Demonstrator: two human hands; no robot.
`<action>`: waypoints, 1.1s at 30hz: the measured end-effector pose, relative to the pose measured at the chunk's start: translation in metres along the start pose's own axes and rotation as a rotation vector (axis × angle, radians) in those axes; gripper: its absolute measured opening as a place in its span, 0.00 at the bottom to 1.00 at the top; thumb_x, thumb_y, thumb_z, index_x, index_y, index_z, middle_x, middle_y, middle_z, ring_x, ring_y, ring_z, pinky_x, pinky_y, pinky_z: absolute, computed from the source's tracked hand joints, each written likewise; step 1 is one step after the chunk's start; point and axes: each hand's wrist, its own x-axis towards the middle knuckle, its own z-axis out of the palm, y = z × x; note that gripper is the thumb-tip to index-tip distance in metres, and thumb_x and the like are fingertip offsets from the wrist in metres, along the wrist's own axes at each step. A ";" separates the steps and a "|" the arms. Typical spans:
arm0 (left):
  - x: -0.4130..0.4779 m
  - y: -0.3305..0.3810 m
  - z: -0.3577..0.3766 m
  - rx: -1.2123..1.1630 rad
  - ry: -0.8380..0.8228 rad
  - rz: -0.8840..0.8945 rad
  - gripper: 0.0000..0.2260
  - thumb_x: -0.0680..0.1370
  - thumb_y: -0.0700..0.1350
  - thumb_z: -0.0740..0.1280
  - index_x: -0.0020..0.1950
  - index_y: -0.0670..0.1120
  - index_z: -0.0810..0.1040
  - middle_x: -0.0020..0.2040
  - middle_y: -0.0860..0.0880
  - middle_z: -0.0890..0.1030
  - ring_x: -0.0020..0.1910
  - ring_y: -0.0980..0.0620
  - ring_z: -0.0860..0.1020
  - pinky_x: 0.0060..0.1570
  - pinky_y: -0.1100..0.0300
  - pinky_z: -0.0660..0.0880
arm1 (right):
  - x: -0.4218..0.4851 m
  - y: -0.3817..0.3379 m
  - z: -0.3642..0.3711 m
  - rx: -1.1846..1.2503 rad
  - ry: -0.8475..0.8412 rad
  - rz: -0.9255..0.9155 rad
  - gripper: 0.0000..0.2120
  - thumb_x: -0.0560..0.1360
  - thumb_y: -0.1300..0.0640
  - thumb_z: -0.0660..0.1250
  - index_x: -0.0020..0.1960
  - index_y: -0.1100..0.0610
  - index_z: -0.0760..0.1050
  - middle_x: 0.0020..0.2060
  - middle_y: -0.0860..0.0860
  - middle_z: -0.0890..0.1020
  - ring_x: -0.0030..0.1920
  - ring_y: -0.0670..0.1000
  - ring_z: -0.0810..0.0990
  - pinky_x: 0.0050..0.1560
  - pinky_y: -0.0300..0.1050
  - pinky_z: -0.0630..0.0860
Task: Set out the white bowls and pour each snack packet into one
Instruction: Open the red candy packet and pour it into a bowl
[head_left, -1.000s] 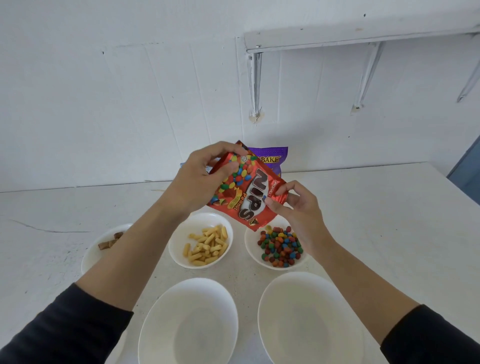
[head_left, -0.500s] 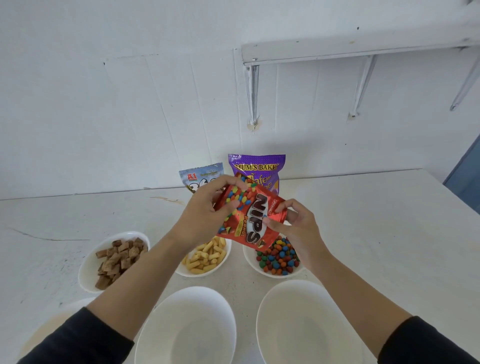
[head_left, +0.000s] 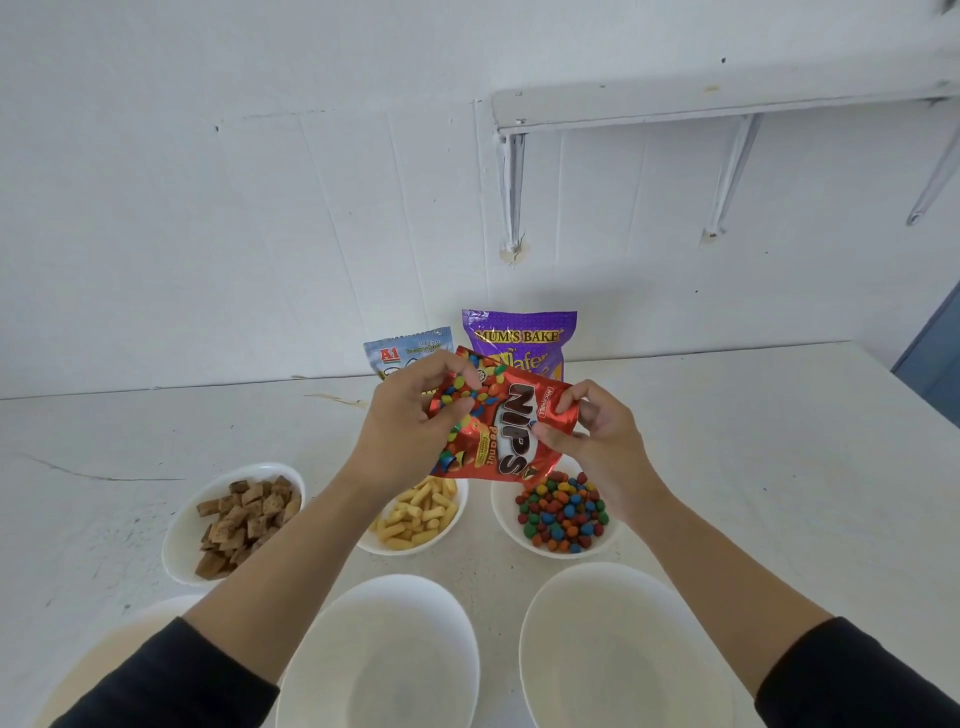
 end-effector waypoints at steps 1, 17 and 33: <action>0.001 -0.001 0.000 0.042 0.019 0.008 0.10 0.82 0.41 0.68 0.48 0.56 0.78 0.56 0.57 0.83 0.61 0.47 0.81 0.43 0.52 0.85 | 0.000 0.001 0.000 -0.009 -0.007 -0.002 0.14 0.72 0.67 0.76 0.49 0.61 0.71 0.51 0.52 0.86 0.55 0.53 0.85 0.45 0.51 0.85; 0.011 0.001 -0.021 0.466 -0.205 -0.010 0.14 0.70 0.47 0.81 0.50 0.58 0.81 0.52 0.58 0.84 0.52 0.58 0.82 0.41 0.67 0.80 | -0.002 -0.004 0.004 -0.116 -0.008 -0.043 0.17 0.66 0.64 0.81 0.46 0.55 0.75 0.46 0.49 0.86 0.48 0.52 0.86 0.45 0.55 0.85; -0.007 -0.015 -0.018 -0.026 -0.082 -0.140 0.08 0.76 0.39 0.75 0.50 0.51 0.81 0.53 0.56 0.84 0.53 0.58 0.84 0.39 0.60 0.83 | 0.001 -0.007 0.006 0.186 0.056 0.114 0.11 0.70 0.65 0.77 0.50 0.56 0.80 0.57 0.58 0.82 0.56 0.61 0.83 0.47 0.58 0.84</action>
